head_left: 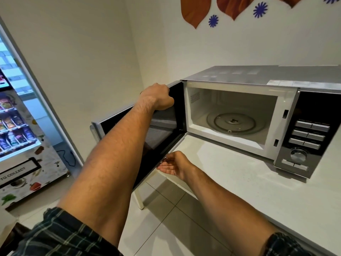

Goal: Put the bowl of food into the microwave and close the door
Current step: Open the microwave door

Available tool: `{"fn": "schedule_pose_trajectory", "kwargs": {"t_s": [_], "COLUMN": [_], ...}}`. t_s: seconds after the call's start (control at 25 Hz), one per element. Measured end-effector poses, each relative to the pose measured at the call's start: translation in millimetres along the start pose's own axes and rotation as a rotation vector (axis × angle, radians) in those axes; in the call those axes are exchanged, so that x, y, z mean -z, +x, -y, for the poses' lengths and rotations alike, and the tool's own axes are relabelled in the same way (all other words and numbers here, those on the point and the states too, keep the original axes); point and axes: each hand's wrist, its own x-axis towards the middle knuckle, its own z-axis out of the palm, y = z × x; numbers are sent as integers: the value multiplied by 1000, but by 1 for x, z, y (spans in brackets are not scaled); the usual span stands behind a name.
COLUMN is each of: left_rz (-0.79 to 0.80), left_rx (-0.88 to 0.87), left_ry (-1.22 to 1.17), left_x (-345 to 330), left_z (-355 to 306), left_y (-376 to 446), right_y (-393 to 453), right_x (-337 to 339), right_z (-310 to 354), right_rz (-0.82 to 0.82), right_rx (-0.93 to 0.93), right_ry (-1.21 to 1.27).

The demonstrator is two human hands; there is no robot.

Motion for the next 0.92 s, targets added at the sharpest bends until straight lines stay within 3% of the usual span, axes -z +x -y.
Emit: {"fn": "schedule_pose_trajectory", "kwargs": {"t_s": [0.2,0.44,0.68,0.8,0.92], "left_rz": [-183,-261,-370,-537,-662], "left_rx": [-21,-121,-160,-184,-217], "left_ry": [4,152,131,-40,-347], "left_x": [-21,-42,-49,-61,-79], "left_z": [16,38,46,36,1], "left_y": [1,14,19,12,5], "right_y": [9,16,26,23,7], "right_x": [-17,-37,-41,-33,-7], "right_z": [-3,-6,-8,-5,-1], "right_rz": [6,-22,-29,-122,-347], "right_rx": [25,60,81,100,322], "right_ry": [51,33,53,-122,-529]}}
